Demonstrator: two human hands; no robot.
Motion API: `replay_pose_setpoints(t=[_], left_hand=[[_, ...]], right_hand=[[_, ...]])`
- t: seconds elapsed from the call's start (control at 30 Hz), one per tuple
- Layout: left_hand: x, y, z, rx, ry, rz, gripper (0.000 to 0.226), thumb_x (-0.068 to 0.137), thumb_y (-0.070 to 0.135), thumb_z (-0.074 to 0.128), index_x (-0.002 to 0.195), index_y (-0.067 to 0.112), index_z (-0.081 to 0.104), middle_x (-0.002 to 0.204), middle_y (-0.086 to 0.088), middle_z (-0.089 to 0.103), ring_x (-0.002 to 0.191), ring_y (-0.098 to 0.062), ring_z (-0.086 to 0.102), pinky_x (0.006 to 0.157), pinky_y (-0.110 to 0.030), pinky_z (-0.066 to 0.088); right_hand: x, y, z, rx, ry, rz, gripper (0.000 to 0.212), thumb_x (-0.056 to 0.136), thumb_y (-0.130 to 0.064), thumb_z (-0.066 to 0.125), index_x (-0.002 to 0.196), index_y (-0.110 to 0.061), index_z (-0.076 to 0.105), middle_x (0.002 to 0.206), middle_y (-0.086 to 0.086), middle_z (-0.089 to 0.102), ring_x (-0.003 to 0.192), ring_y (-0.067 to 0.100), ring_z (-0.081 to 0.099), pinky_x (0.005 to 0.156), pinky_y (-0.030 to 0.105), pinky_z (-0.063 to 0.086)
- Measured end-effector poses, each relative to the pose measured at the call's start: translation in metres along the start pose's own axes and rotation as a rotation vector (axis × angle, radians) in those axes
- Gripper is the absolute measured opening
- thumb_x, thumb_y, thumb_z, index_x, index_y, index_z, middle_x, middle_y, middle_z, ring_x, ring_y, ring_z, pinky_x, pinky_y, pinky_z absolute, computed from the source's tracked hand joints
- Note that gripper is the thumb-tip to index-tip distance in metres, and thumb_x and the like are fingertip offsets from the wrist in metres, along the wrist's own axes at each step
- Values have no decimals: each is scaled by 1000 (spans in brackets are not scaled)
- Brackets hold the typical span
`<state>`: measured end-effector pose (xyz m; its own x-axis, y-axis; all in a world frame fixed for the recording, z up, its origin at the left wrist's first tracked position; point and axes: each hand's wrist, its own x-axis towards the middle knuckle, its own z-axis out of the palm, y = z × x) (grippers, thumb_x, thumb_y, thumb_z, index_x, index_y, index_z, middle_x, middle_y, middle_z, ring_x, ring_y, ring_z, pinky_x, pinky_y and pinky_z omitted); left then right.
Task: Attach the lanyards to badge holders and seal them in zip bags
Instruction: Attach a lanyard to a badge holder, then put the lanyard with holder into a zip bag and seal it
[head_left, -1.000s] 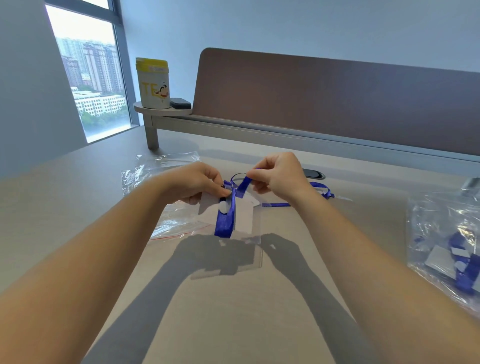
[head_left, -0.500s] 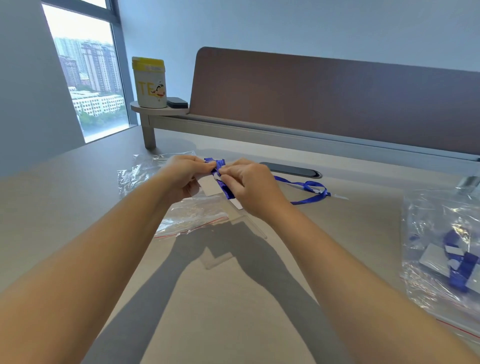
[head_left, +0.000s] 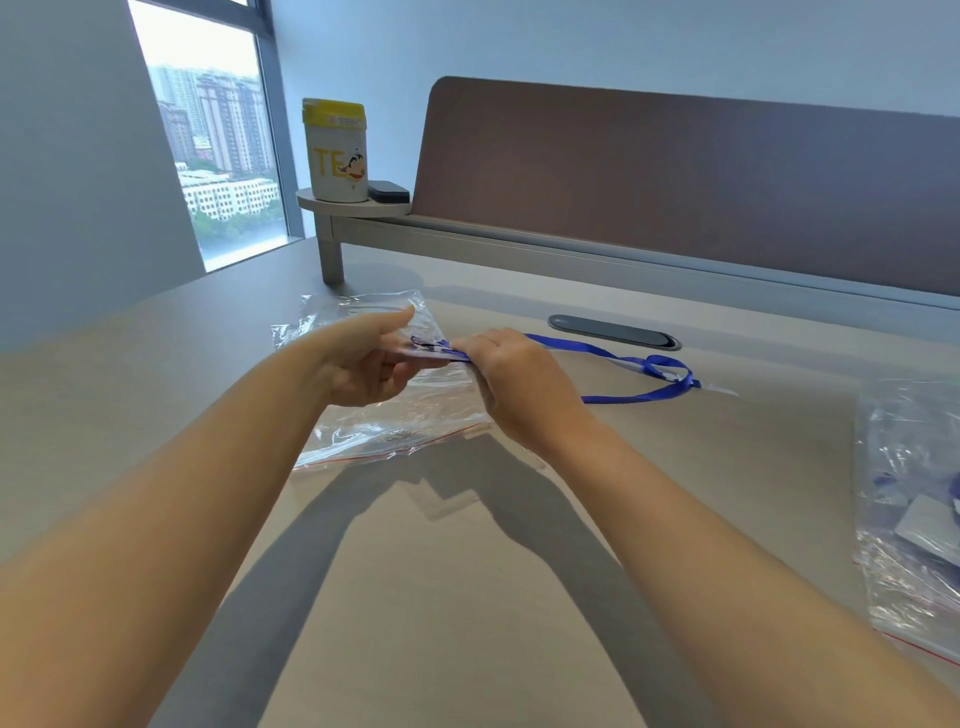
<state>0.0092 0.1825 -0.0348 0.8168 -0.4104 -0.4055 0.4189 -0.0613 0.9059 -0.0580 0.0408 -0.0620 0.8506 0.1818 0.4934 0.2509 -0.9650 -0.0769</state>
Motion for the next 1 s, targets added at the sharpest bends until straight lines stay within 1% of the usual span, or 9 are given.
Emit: replay_pose_setpoints(t=[0.07,0.17,0.27,0.37,0.57,0.63,0.77,0.83,1.0], left_hand=[[2,-2,-12,77,19,77,47,94,44,37,82,4,58,57,-5,71,40,-8,59,41,-11,46],[15,-16,-35,437,280,274,30,94,31,46,96,3,59,98,-17,69,72,-22,62,65,-26,52],[28,-34,-58,1034,497,378,38,89,28,55,122,7,55,132,-13,55,115,-30,53,95,-36,42],[38,-44,-71,1268,500,351,53,87,36,57,134,17,44,145,-6,41,131,-28,40,103,-38,35],[61,-54,-79,1442,506,294,53,87,46,53,133,23,45,140,-4,48,128,-26,44,98,-33,38],[64,-54,-78,1438,539,304,42,88,44,51,125,24,54,130,-6,57,118,-27,52,91,-31,40],[67,-49,-80,1396,553,353,27,93,33,46,103,21,69,107,-6,69,99,-26,59,77,-28,39],[68,-45,-80,1339,510,347,26,92,25,46,105,20,68,111,-6,68,101,-27,58,81,-30,42],[60,-31,-77,1278,473,411,23,91,14,50,107,13,67,115,-6,66,101,-26,59,87,-34,46]], right_hand=[[1,4,0,85,26,71,33,94,-3,40,125,-7,53,121,13,61,111,25,52,92,27,38],[2,10,3,209,76,245,30,95,-6,38,119,-4,56,115,15,62,104,26,54,88,29,40],[6,14,10,315,104,377,31,96,-7,37,121,-3,54,118,15,61,104,26,54,81,24,39],[11,12,19,399,111,416,30,95,-6,37,119,-1,54,118,16,60,104,27,54,80,25,40],[21,9,37,515,127,451,28,94,-3,40,117,1,55,118,17,57,103,24,50,74,13,33],[23,9,42,541,137,456,28,94,-2,40,117,1,55,117,18,57,101,23,49,75,14,32],[28,8,48,630,181,474,25,92,-1,42,111,1,58,112,18,59,90,13,43,66,11,30],[31,6,48,711,209,482,24,92,0,43,110,0,58,112,18,60,91,14,46,62,12,35],[40,-13,32,851,272,425,20,92,0,44,107,0,58,96,8,58,88,14,49,69,12,41]])
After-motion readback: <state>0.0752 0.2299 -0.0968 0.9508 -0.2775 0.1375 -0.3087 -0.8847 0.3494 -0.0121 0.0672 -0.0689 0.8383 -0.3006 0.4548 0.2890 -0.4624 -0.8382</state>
